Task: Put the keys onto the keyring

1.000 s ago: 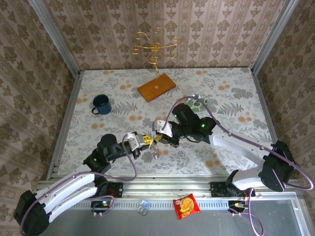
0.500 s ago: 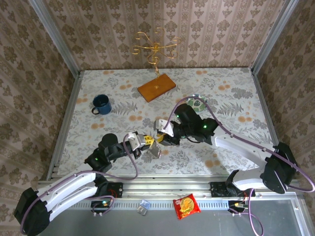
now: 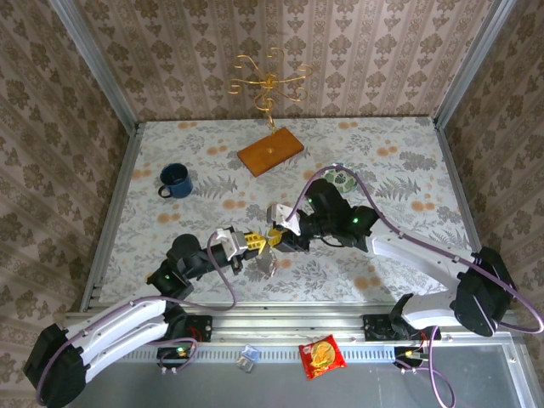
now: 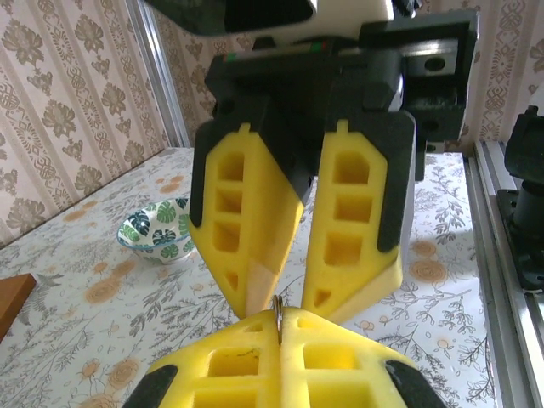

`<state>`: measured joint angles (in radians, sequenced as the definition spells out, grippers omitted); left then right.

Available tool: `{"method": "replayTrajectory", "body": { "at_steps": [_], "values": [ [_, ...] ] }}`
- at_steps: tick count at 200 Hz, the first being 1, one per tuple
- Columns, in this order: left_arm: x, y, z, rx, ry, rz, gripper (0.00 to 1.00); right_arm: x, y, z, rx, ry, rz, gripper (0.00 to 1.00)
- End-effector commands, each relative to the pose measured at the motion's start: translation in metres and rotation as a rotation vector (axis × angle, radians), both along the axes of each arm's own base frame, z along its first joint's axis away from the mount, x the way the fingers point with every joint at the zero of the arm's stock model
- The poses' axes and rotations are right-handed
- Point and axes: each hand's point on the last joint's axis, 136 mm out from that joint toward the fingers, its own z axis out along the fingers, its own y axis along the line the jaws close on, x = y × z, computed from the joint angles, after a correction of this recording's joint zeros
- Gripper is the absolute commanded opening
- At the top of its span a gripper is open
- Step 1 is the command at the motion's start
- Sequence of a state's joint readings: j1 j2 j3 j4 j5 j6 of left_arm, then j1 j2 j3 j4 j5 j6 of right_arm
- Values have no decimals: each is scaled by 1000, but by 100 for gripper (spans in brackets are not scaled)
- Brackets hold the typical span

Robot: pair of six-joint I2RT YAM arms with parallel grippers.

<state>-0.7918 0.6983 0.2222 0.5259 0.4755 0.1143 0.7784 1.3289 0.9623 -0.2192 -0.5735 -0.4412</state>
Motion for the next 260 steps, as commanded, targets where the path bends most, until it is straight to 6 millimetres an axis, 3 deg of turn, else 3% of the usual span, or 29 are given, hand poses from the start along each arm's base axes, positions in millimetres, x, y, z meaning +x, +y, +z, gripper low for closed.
{"method": "replayTrajectory", "body": {
  "at_steps": [1,69,95,106,123,152,195,204,260],
  "values": [
    [-6,-2,15,-59,-25,-29,0,-5,5,3,28,25,37,27],
    [-6,-4,14,-69,-12,-42,0,-1,13,11,77,3,47,24],
    [-3,-3,12,-64,-8,-26,0,0,14,12,74,-10,54,8],
    [-2,-3,10,-55,-5,-14,8,0,13,11,59,-12,58,0],
    [0,-1,7,-39,-3,-2,15,0,9,10,21,-22,63,0],
    [1,-1,-2,18,12,4,16,-3,4,2,-67,-37,85,0],
    [0,-1,-14,97,33,0,14,-8,2,7,-133,-98,123,0],
    [0,-1,-16,111,35,-3,13,-7,4,-2,-158,-86,133,0],
    [0,-3,-12,116,19,-11,5,-13,12,-1,-175,-87,167,0]
  ]
}}
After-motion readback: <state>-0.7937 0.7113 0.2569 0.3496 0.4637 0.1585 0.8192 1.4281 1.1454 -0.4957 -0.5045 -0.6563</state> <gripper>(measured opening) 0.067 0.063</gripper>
